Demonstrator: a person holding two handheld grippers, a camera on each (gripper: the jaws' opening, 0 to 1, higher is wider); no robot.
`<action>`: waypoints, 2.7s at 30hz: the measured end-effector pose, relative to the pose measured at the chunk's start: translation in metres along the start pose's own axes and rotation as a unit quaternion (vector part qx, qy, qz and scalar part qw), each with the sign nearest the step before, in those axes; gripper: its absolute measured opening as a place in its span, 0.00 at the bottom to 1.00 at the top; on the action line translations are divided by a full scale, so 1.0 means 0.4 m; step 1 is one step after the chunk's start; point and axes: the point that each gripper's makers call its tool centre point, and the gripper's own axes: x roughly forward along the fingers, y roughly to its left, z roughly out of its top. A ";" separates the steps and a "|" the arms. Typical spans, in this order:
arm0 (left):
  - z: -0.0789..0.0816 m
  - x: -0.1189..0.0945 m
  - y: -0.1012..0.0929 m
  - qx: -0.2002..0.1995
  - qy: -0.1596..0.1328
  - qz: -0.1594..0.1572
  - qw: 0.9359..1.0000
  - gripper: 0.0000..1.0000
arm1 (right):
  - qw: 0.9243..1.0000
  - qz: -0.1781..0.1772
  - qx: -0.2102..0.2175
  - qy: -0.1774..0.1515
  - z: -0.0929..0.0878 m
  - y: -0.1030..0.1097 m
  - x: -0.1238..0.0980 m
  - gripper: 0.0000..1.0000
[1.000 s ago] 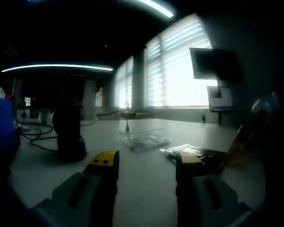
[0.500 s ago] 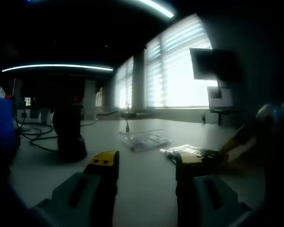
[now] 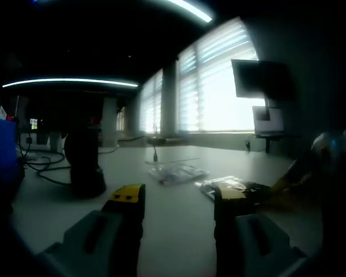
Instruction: Clip sheet goods on table flip sheet goods clip sheet goods scan sheet goods put sheet goods back to table
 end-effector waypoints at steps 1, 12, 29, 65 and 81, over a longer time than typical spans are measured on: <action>0.000 0.000 0.000 0.000 0.000 0.000 1.000 0.41 | 1.000 -0.001 -0.007 -0.001 -0.001 0.001 0.000 0.00; 0.000 0.000 0.003 -0.001 0.000 0.001 1.000 0.41 | 0.998 -0.010 0.061 -0.031 0.009 -0.050 -0.012 0.00; -0.002 0.001 -0.001 0.000 0.001 -0.001 1.000 0.41 | 0.947 -0.016 0.299 -0.117 0.070 -0.220 -0.043 0.00; -0.002 0.000 -0.003 0.000 0.001 -0.001 1.000 0.41 | 0.705 -0.128 0.666 -0.208 -0.133 -0.583 -0.125 0.00; -0.004 0.001 -0.003 0.002 0.004 0.001 1.000 0.41 | 0.620 -0.202 0.737 -0.179 -0.374 -0.565 -0.213 0.00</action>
